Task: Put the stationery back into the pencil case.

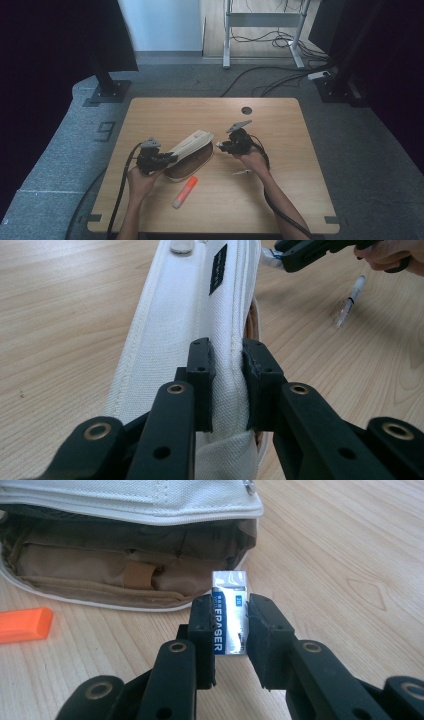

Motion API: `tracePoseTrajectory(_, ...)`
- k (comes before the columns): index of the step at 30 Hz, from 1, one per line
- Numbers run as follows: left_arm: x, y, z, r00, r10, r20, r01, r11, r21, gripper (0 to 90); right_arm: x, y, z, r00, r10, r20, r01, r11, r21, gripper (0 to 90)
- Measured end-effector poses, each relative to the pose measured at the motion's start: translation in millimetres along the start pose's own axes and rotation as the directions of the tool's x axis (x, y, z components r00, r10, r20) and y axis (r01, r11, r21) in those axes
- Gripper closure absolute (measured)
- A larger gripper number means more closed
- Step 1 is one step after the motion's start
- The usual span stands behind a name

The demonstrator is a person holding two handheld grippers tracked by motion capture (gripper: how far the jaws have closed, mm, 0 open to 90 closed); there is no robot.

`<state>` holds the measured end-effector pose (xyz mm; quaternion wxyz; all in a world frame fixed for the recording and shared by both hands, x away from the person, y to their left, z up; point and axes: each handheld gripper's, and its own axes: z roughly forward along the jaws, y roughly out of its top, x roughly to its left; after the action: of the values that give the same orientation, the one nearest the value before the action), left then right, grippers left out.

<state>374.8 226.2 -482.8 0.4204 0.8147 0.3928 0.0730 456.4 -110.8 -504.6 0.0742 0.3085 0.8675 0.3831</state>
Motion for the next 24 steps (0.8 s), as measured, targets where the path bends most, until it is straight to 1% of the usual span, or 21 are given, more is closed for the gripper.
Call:
tracePoseTrajectory(13, -1.1, 0.9, -0.9, 1.0000, 0.003, 0.000, -0.003, 1.0000, -0.005, 75.9, 8.5, 12.0, 21.3, 0.9998, -0.021, 0.001, 0.021, 1.000, 0.014, 71.4)
tracePoseTrajectory(19, -1.3, 1.1, -1.0, 1.0000, 0.002, 0.002, -0.002, 1.0000, -0.006, 75.9, 10.7, 17.1, 30.3, 0.9995, -0.031, 0.000, 0.031, 0.999, 0.010, 71.4)
tracePoseTrajectory(20, -1.3, 1.1, -1.0, 1.0000, 0.002, 0.002, -0.002, 1.0000, -0.006, 75.9, 11.9, 18.1, 31.7, 0.9997, -0.025, 0.002, 0.025, 1.000, 0.014, 71.3)
tracePoseTrajectory(21, -1.5, 1.2, -1.0, 1.0000, 0.002, 0.002, -0.002, 1.0000, -0.007, 75.9, 11.9, 18.1, 31.7, 0.9997, -0.025, 0.002, 0.025, 1.000, 0.014, 71.3)
tracePoseTrajectory(24, -1.7, 1.3, -1.2, 1.0000, 0.002, 0.002, -0.002, 1.0000, -0.007, 75.8, 14.1, 20.9, 39.2, 0.9996, -0.030, -0.002, 0.030, 0.999, 0.018, 71.3)
